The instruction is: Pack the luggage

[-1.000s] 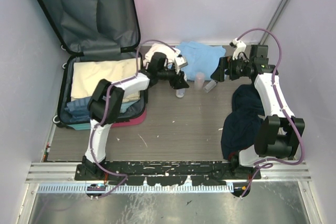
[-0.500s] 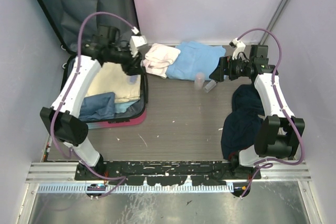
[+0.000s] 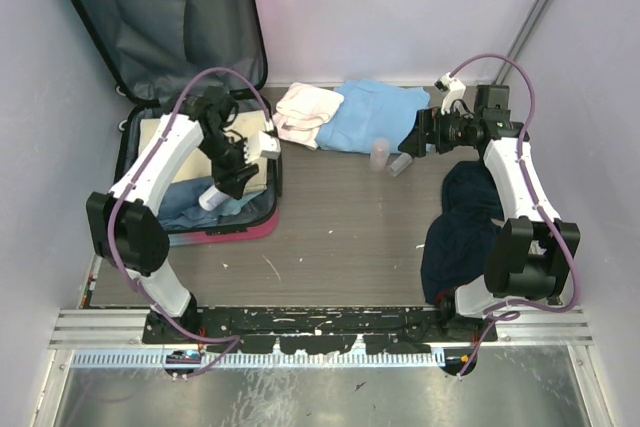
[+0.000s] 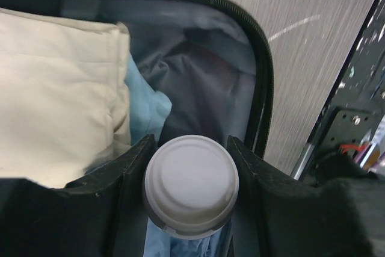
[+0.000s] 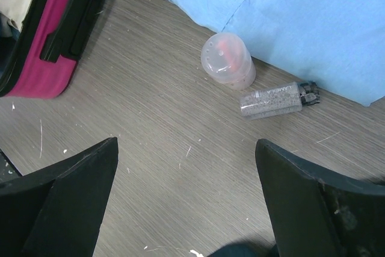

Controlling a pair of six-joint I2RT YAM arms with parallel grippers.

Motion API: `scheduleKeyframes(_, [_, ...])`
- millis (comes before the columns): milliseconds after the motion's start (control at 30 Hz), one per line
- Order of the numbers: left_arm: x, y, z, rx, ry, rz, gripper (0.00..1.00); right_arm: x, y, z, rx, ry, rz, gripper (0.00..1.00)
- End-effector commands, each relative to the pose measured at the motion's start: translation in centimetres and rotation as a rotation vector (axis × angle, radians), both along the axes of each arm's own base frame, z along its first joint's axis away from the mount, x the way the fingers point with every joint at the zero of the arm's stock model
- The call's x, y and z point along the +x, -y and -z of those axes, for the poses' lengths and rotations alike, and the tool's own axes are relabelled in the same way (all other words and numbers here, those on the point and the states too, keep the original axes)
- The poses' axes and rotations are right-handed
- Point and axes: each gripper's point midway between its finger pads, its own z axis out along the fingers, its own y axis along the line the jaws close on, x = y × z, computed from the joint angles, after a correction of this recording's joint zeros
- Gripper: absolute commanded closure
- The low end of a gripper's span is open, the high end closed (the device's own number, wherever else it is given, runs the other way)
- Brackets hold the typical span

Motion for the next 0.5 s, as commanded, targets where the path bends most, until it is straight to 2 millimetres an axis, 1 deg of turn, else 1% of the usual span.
scheduleKeyframes(0, [-1.2,-2.5,2.6,0.170,-0.033,0.120,0.89,0.9,0.1,-2.1,-0.035,0.069,-0.020,0.00])
scheduleKeyframes(33, [-1.2,-2.9,3.2,0.193,-0.041,0.124,0.88,0.8,0.2,-2.1,-0.039,0.072,-0.020,0.00])
scheduleKeyframes(100, [-0.9,-3.1,4.3,0.212,-0.028,0.119,0.85,0.9,0.3,-2.1,-0.045,0.073,-0.018,0.00])
scheduleKeyframes(167, [-0.3,-2.6,4.7,0.193,0.002,0.106,0.81,0.8,0.2,-1.9,-0.043,0.068,-0.019,0.00])
scheduleKeyframes(200, [-0.2,-2.1,4.8,0.179,0.008,0.107,0.77,0.8,0.2,-1.8,-0.041,0.066,-0.020,0.00])
scheduleKeyframes(267, [-0.6,-1.2,5.1,0.163,-0.007,0.131,0.66,0.9,0.2,-1.6,-0.036,0.060,-0.016,0.00])
scheduleKeyframes(300, [-1.0,-0.9,5.2,0.160,-0.018,0.150,0.58,0.9,0.2,-1.5,-0.034,0.057,-0.015,0.00])
scheduleKeyframes(333, [-1.5,-0.6,5.2,0.156,-0.028,0.176,0.47,0.9,0.2,-1.5,-0.034,0.057,-0.012,0.00])
scheduleKeyframes(367, [-1.8,-0.3,4.9,0.145,-0.035,0.197,0.40,0.9,0.2,-1.5,-0.034,0.057,-0.012,0.00])
scheduleKeyframes(400, [-2.0,0.3,4.0,0.114,-0.034,0.203,0.34,1.0,0.3,-1.5,-0.036,0.058,-0.009,0.00])
scheduleKeyframes(467, [-1.5,1.4,2.3,0.057,-0.010,0.184,0.24,1.0,0.4,-1.7,-0.043,0.062,-0.003,0.00])
